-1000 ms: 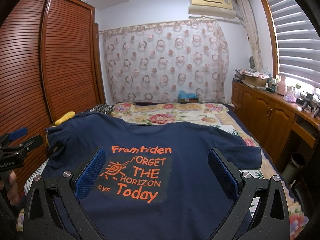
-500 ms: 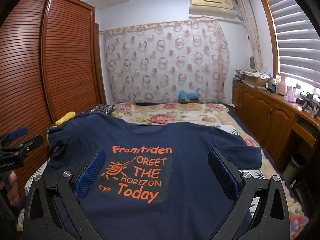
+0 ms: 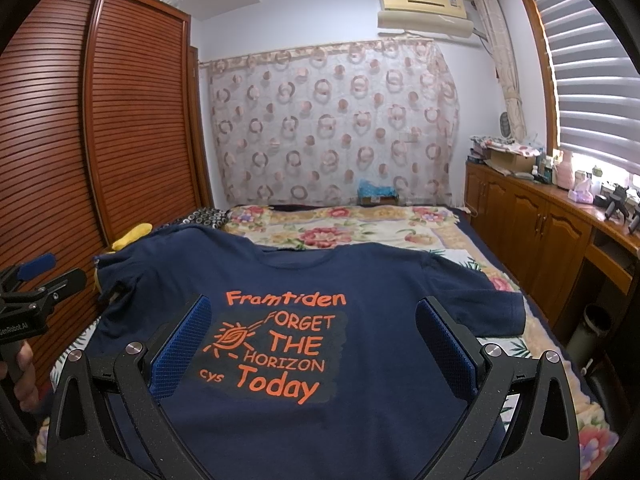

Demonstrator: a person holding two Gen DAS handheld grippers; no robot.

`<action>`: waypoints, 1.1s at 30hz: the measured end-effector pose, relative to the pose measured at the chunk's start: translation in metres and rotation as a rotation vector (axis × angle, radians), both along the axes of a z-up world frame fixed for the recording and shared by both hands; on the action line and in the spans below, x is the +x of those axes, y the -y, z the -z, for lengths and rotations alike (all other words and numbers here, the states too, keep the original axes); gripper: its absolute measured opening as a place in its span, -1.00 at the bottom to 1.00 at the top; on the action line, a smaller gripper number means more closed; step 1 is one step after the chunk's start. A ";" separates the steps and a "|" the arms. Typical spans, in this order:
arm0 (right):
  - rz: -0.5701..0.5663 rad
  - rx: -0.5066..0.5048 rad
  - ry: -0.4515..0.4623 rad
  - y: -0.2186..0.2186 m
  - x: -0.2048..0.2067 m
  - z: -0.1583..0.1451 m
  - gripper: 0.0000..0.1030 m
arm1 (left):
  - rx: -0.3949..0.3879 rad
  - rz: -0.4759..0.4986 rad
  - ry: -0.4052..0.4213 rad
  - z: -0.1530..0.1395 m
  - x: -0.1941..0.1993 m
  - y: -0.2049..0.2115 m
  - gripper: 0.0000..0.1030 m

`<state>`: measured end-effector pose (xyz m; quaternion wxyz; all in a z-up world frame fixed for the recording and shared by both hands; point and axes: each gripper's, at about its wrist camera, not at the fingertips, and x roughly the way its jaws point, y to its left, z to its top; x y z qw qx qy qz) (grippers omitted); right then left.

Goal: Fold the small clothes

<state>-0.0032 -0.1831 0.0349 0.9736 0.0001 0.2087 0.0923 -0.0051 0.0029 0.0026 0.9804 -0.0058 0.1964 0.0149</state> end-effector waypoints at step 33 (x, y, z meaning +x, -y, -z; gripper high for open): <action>-0.103 0.009 -0.053 -0.017 0.017 0.020 1.00 | 0.003 -0.040 -0.060 0.015 0.012 -0.033 1.00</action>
